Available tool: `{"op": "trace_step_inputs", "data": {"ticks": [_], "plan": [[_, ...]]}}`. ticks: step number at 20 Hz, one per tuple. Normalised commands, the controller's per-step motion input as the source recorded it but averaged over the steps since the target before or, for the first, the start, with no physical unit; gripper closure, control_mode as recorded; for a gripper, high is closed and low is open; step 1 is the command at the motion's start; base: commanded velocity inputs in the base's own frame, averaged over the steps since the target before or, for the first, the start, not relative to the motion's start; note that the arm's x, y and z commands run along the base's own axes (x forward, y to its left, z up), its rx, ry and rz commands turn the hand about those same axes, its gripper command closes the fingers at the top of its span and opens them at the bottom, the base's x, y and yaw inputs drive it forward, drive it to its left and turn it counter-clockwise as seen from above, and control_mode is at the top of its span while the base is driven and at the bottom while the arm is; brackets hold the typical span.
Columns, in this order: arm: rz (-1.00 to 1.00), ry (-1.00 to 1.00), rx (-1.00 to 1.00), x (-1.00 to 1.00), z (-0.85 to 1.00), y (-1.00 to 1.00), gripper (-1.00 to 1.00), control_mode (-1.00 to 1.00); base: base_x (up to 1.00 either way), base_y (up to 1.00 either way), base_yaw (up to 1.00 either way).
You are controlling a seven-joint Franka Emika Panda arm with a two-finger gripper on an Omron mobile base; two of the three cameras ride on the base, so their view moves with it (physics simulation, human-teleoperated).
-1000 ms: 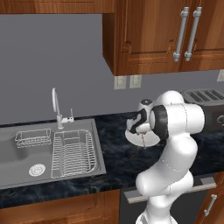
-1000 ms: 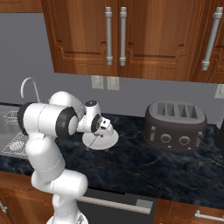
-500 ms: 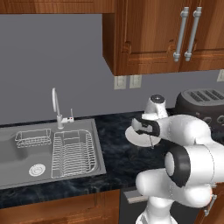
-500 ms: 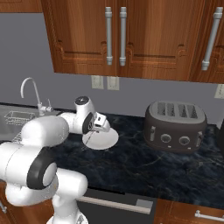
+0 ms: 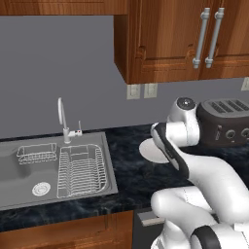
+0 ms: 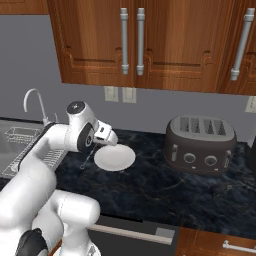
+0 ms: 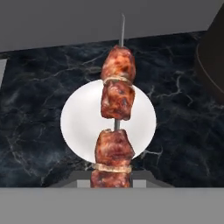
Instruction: Place the cold items (peach and tangerine) from the fridge in one tupperware on the dining counter. Place the warm items (hot dog and kebab skewer) in the stove area in another tupperware.
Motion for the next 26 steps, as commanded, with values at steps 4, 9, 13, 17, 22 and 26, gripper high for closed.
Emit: {"op": "trace_step_inputs", "data": {"ticks": [4, 9, 13, 17, 22, 26], "plan": [[-0.07, 0.0, 0.03, -0.6, 0.6, 0.12, 1.0, -1.0, 0.0, 0.0, 0.0], [-0.09, 0.0, 0.05, -0.59, 0.49, 0.17, 1.0, -1.0, 0.0, 0.0, 0.0], [-0.09, 0.0, 0.04, -0.57, 0.22, 0.18, 1.0, -1.0, 0.0, 0.0, 0.0], [-0.05, 0.0, 0.0, -0.44, 0.0, 0.33, 1.0, -1.0, 0.0, 0.0, 0.0], [0.0, 0.0, 0.0, -0.23, -0.01, 0.15, 1.0, 1.0, -0.44, 0.43, 0.12], [0.0, 0.0, 0.0, 0.0, 0.0, 0.0, 1.0, 1.0, -0.57, 1.0, 0.36]]}}
